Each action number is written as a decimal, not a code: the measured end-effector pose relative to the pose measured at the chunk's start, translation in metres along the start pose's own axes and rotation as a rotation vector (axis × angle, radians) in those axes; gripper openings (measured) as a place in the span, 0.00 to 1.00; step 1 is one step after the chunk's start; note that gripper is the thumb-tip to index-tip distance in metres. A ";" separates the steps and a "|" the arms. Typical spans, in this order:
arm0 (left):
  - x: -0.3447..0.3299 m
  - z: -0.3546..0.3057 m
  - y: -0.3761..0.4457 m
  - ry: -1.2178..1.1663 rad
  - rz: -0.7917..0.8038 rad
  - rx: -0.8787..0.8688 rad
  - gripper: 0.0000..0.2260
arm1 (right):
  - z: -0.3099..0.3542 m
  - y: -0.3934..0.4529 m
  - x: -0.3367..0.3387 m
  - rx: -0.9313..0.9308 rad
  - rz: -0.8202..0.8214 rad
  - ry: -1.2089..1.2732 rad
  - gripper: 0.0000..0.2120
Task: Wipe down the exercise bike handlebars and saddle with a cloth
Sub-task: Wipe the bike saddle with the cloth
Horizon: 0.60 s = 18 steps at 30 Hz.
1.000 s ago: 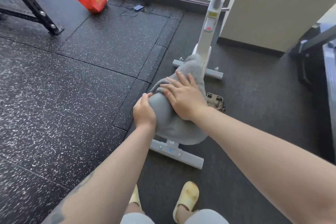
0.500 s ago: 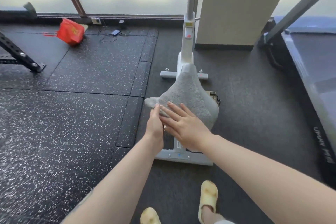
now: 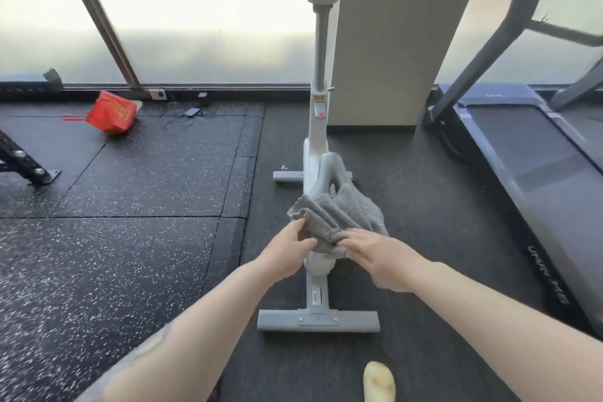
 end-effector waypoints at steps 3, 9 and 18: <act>0.020 -0.015 0.003 0.353 0.147 -0.052 0.25 | 0.014 0.019 0.022 -0.137 0.207 -0.041 0.18; 0.059 -0.046 0.019 0.697 0.321 -0.119 0.17 | 0.057 0.052 0.070 -0.193 0.288 -0.166 0.19; 0.109 -0.096 0.066 0.841 0.217 -0.185 0.16 | 0.067 0.116 0.124 -0.167 0.076 -0.284 0.15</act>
Point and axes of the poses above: each hand's wrist, its own y-axis towards the middle knuckle, its own x-axis out of the back of the hand, z = x × y, the point moved 5 cm from there along y, towards the middle knuckle, and after that the axes turned 12 degrees about -z, right-handed, at the moved point
